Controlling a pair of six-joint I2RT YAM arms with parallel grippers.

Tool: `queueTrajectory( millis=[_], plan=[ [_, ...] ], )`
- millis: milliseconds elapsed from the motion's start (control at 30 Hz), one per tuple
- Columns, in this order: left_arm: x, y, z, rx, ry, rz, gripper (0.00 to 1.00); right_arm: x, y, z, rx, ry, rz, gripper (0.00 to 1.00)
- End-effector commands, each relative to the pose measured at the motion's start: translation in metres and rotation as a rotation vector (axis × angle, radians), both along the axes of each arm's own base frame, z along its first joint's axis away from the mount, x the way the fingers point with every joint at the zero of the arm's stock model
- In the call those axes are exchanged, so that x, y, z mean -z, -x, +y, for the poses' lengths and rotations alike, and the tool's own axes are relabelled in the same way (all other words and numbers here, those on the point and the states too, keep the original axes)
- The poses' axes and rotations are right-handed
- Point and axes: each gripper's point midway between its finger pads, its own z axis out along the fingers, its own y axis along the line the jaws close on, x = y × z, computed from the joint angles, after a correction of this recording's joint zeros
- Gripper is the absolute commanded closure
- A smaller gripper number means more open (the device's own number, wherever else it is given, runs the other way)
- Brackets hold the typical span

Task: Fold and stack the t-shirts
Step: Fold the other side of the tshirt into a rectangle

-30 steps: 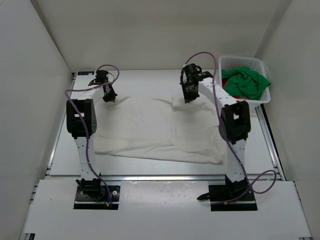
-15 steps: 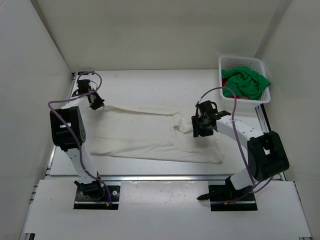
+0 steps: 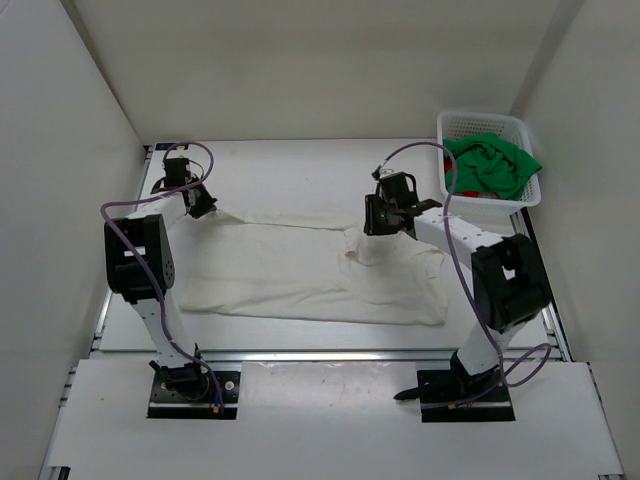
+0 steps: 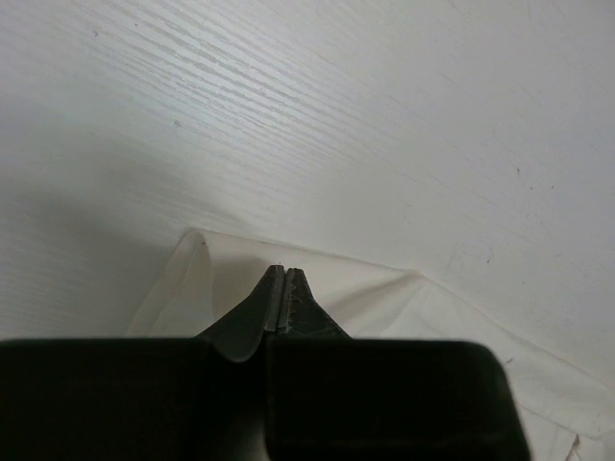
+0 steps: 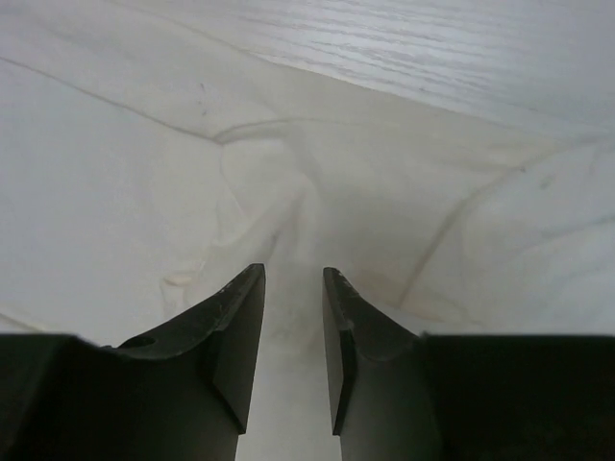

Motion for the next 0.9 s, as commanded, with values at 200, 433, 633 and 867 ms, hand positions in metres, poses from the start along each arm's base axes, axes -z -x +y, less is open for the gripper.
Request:
queueTrajectory(
  millis=[200, 433, 633, 867],
  plan=[
    [-0.030, -0.009, 0.000, 0.006, -0.031, -0.076, 1.00, 0.022, -0.015, -0.004, 0.035, 0.283, -0.016, 0.66],
    [-0.023, -0.009, -0.003, 0.015, -0.029, -0.061, 1.00, 0.034, -0.009, -0.012, 0.050, 0.349, -0.003, 0.63],
    [-0.025, -0.011, -0.002, 0.012, -0.023, -0.069, 1.00, 0.044, -0.008, -0.010, 0.019, 0.352, 0.035, 0.63],
    [-0.024, -0.011, 0.002, 0.005, -0.028, -0.065, 1.00, 0.040, -0.008, -0.011, 0.024, 0.342, 0.037, 0.76]
  ],
)
